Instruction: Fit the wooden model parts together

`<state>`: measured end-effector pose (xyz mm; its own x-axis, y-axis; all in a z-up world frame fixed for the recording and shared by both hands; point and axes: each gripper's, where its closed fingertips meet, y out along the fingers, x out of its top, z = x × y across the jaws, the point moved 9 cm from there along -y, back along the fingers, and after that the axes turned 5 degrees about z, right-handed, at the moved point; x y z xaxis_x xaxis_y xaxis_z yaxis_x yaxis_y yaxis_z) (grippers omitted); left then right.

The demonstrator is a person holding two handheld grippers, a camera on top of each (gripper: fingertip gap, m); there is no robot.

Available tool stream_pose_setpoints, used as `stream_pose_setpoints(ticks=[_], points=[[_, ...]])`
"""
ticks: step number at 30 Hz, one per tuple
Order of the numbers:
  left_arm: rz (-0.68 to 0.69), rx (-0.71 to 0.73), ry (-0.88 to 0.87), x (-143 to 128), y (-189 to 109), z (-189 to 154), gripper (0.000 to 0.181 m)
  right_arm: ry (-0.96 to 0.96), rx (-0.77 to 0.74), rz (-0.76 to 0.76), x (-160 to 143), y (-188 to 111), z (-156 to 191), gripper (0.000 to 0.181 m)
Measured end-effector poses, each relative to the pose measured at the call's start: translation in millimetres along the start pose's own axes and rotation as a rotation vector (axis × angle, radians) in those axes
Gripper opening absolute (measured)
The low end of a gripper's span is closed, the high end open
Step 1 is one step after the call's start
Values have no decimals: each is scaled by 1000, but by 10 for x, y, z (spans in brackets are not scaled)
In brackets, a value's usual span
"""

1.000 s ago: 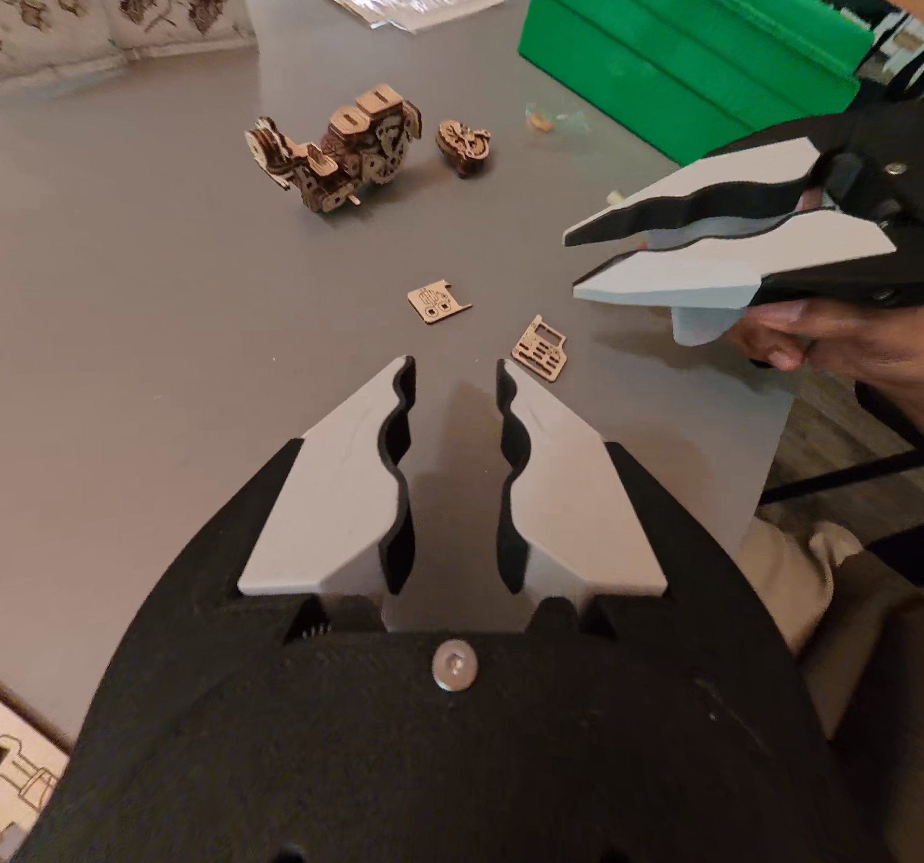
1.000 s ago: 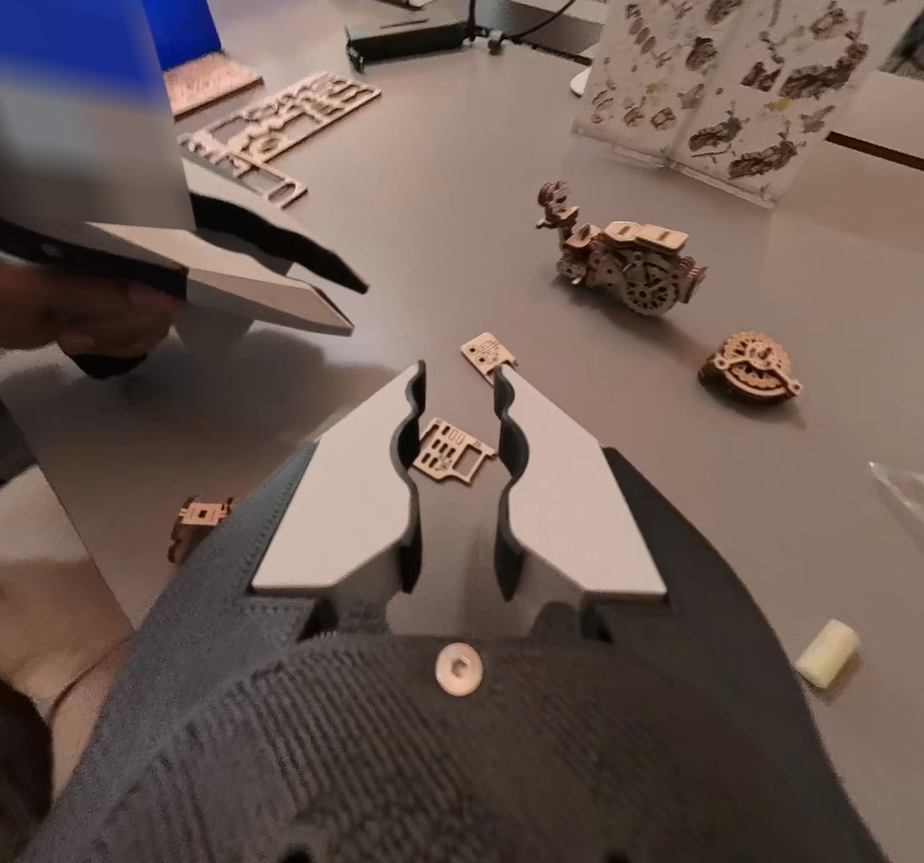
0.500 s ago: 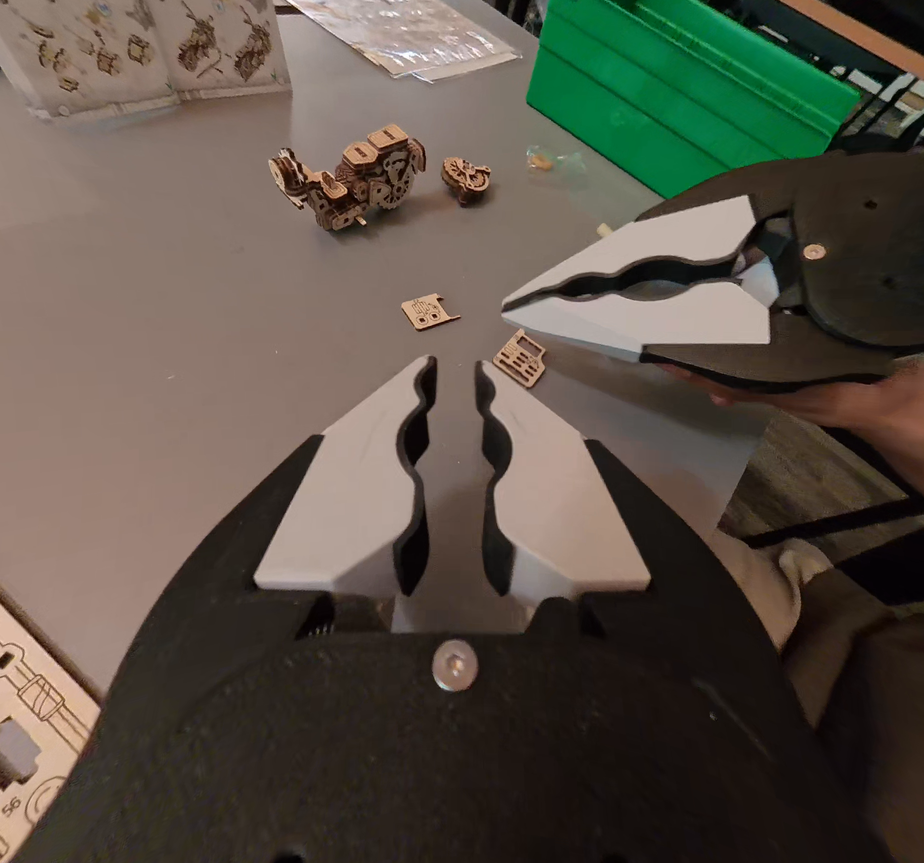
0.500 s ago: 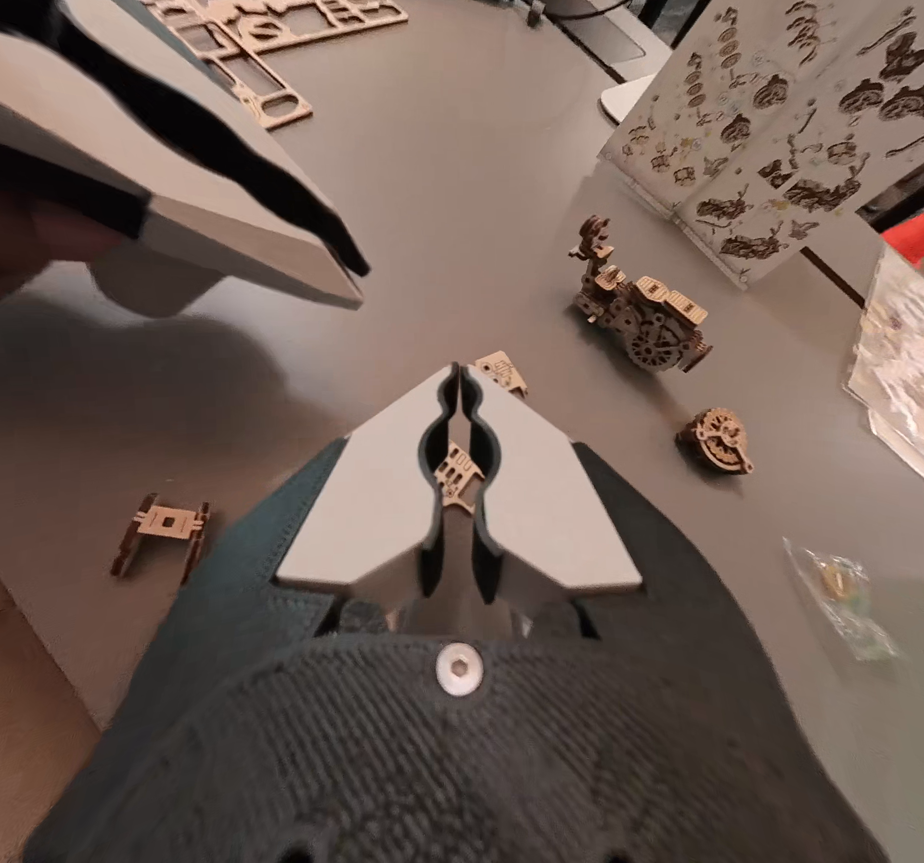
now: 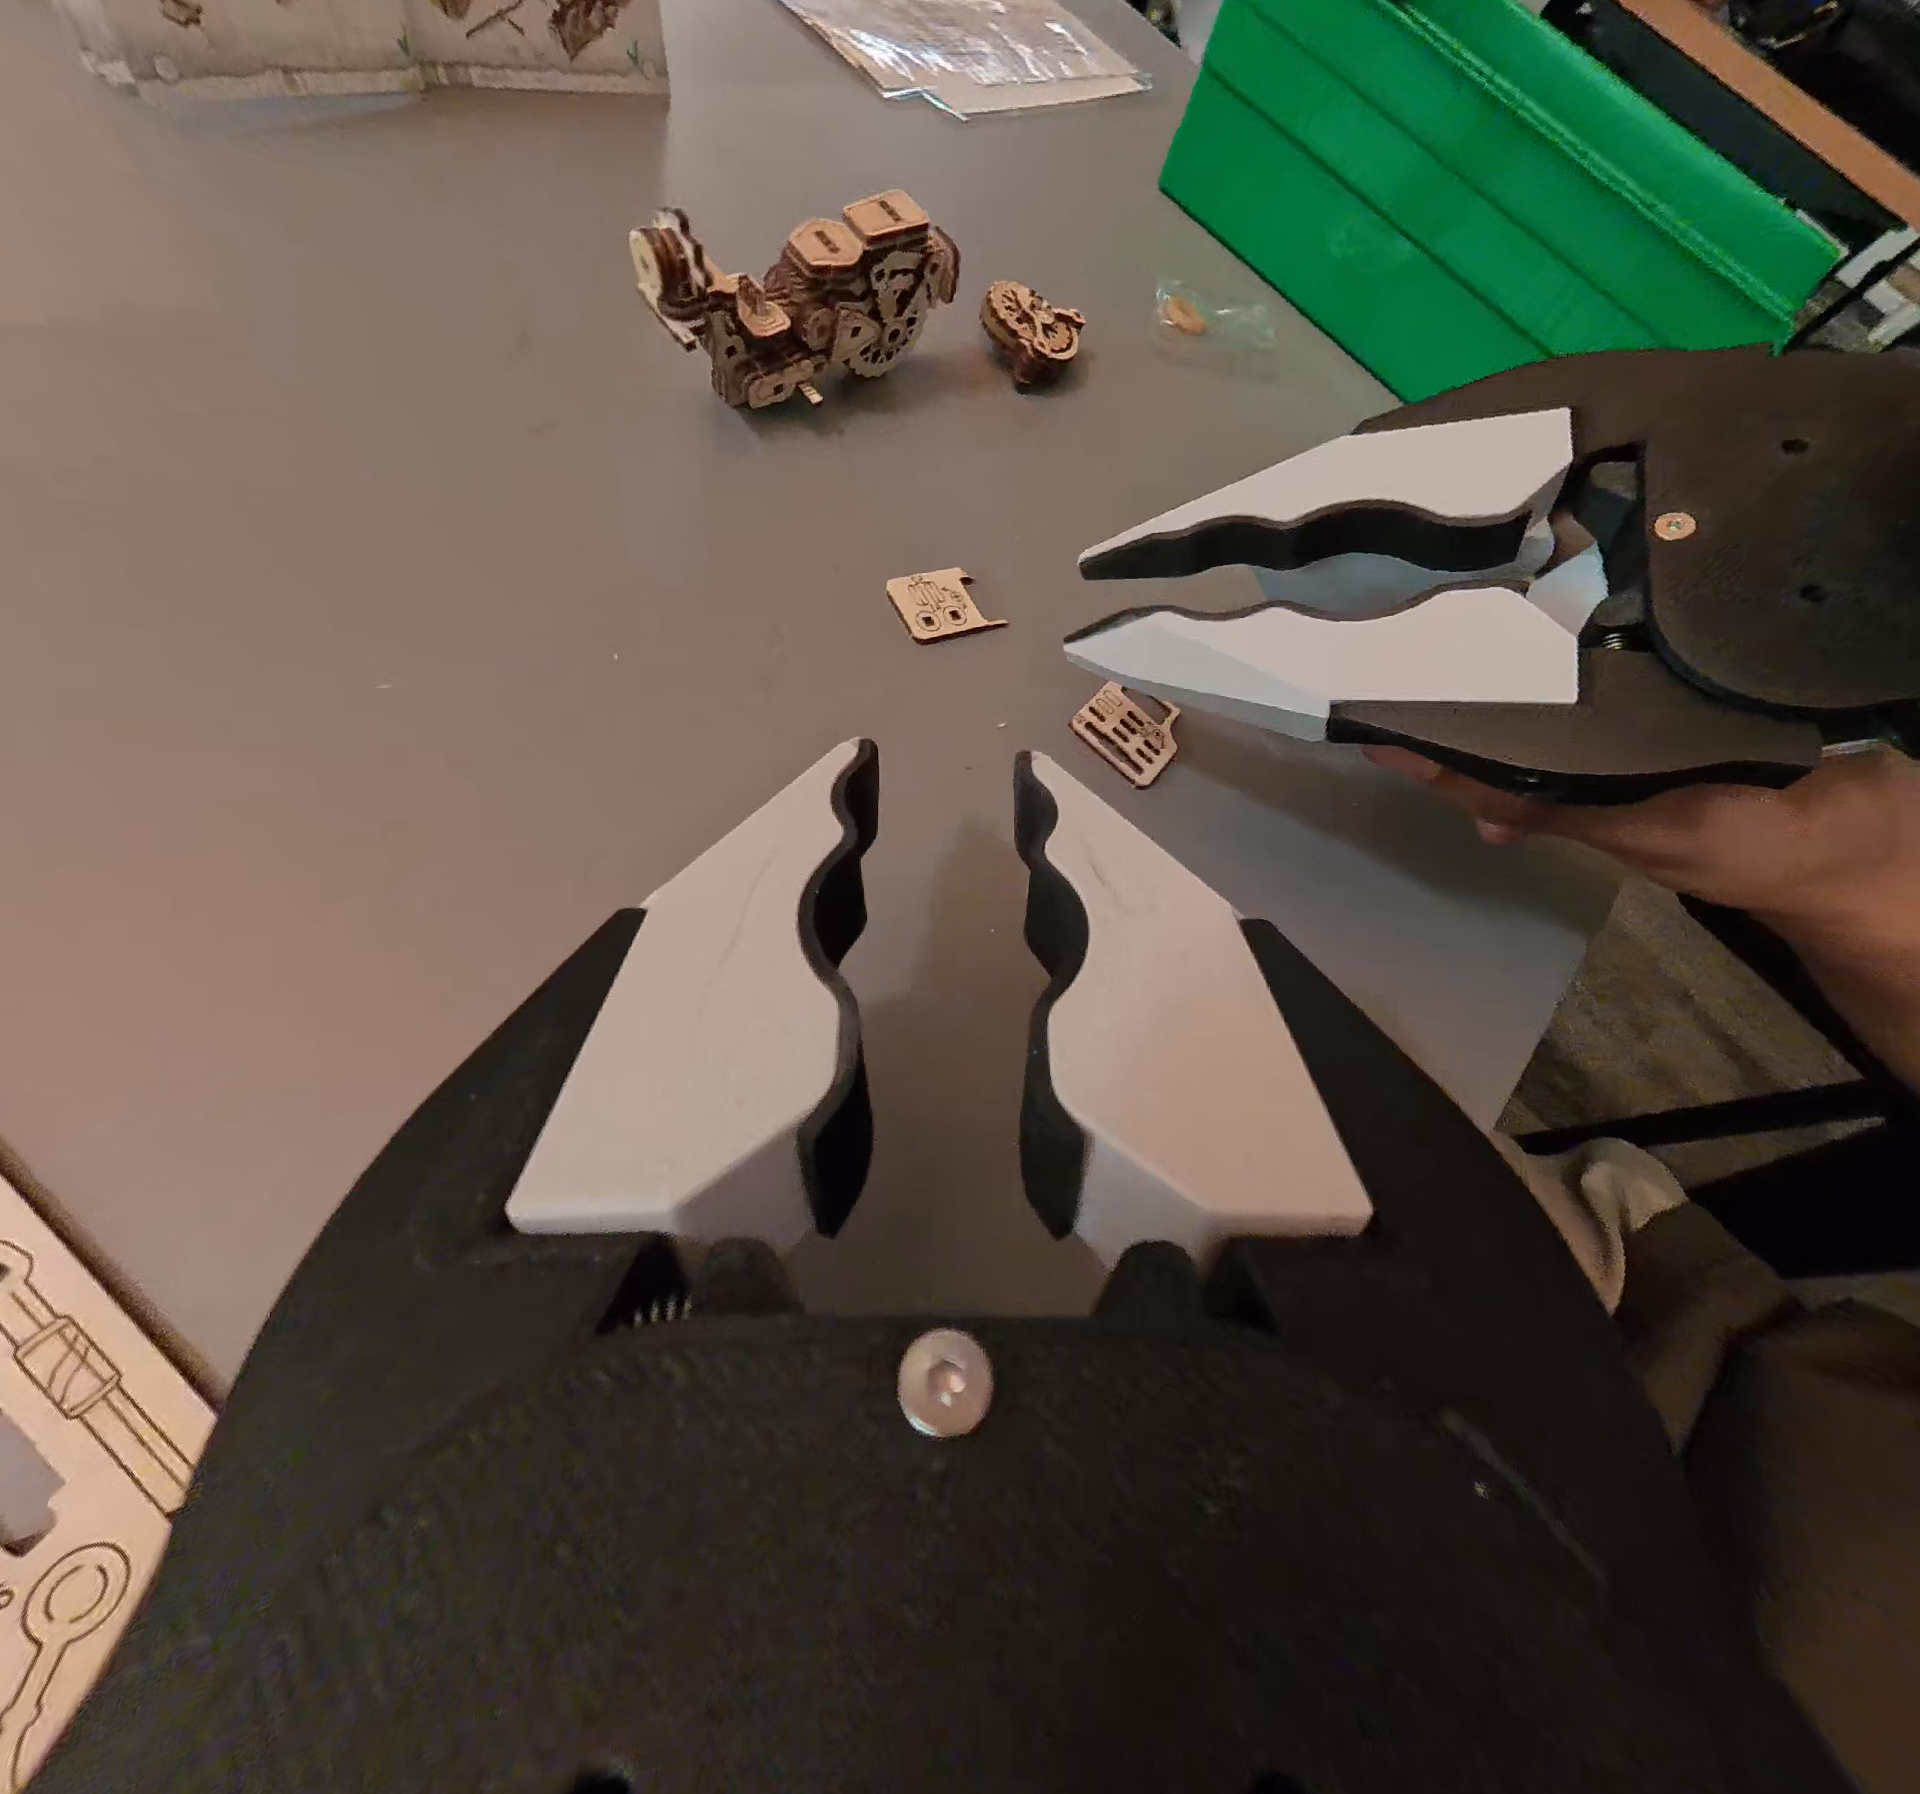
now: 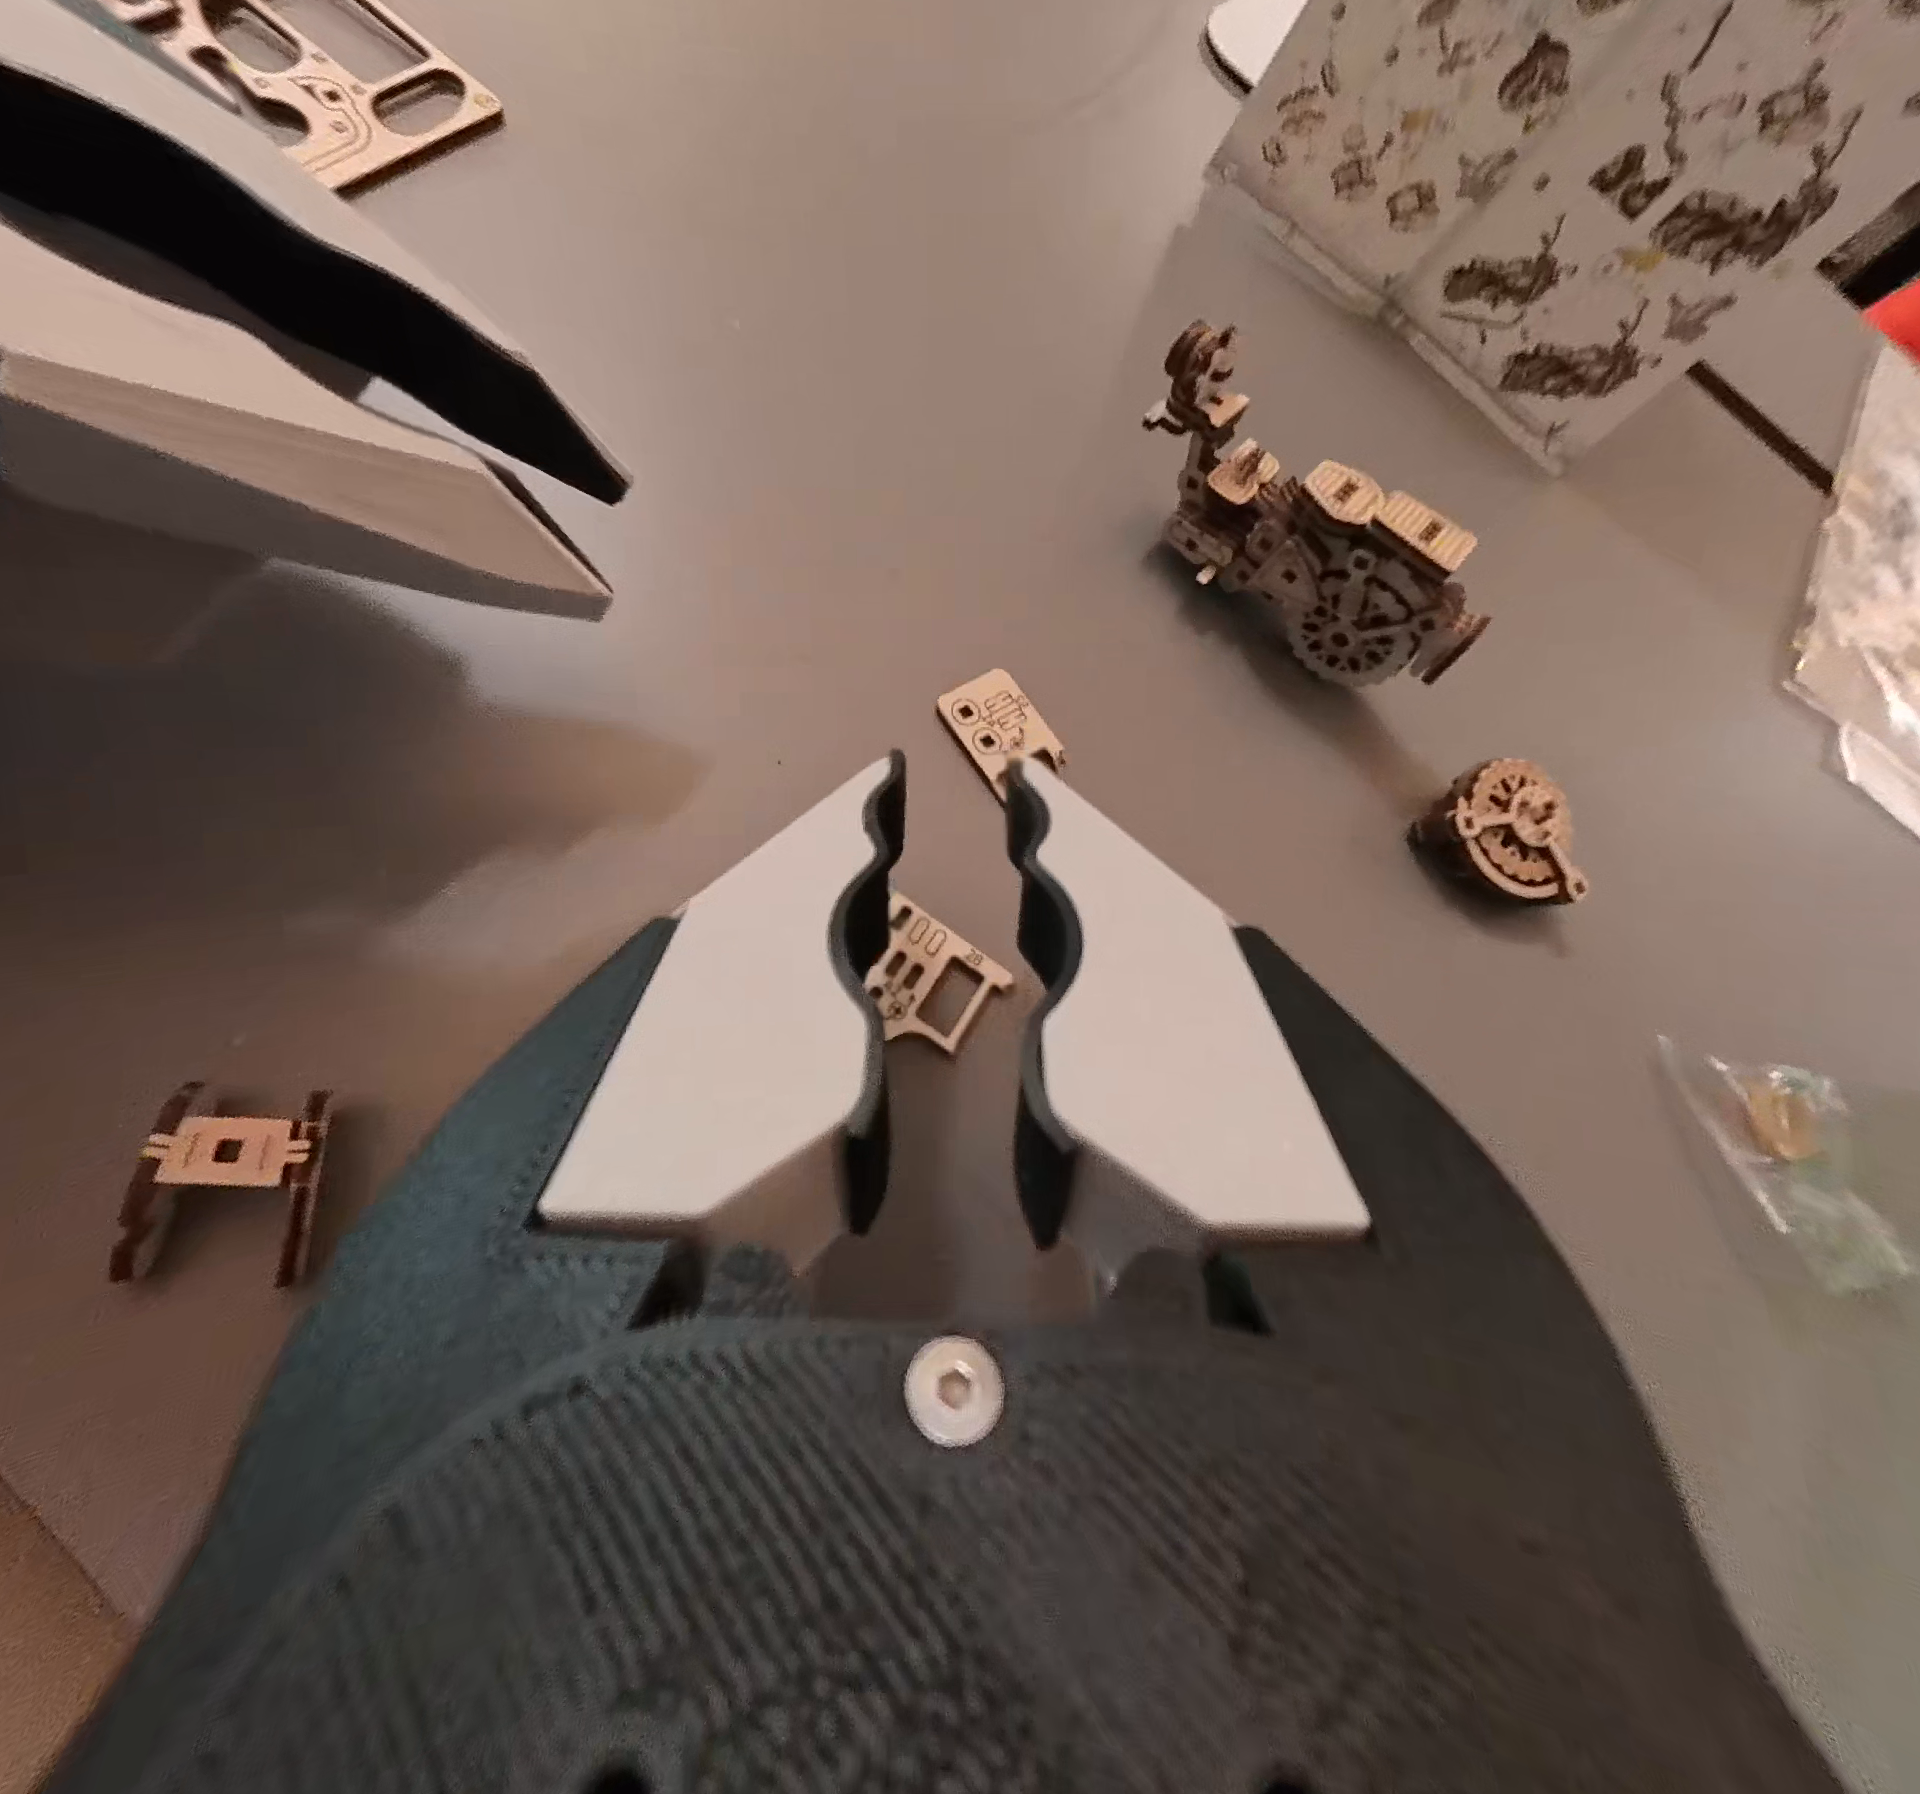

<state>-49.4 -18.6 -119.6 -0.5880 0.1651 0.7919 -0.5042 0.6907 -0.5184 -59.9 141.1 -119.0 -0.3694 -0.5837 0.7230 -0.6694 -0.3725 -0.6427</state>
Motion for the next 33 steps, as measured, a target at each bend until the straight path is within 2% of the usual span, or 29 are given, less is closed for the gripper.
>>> stream_pose_setpoints(ticks=[1,3,9,17,22,26,29,31,33], points=[[2,6,-5,-3,3,13,26,15,7,9,-14,7,-13,20],[11,17,-6,-5,6,35,34,36,10,9,-31,2,-41,22],[26,11,-5,-15,10,104,40,60,31,6,-49,-18,-57,25],[62,-53,-39,-1,48,98,41,84,108,-17,-77,-90,-76,24],[72,-34,-17,10,63,84,41,108,109,14,-156,-118,-70,28],[35,-30,-24,7,55,108,36,171,195,-13,-143,-294,127,28],[13,-35,-15,28,21,91,35,141,168,-85,-59,-554,329,27],[16,-43,-8,26,-15,67,36,118,152,-95,-128,-664,476,31],[48,-102,-32,-12,-58,-4,39,136,204,-90,-267,-720,608,32]])
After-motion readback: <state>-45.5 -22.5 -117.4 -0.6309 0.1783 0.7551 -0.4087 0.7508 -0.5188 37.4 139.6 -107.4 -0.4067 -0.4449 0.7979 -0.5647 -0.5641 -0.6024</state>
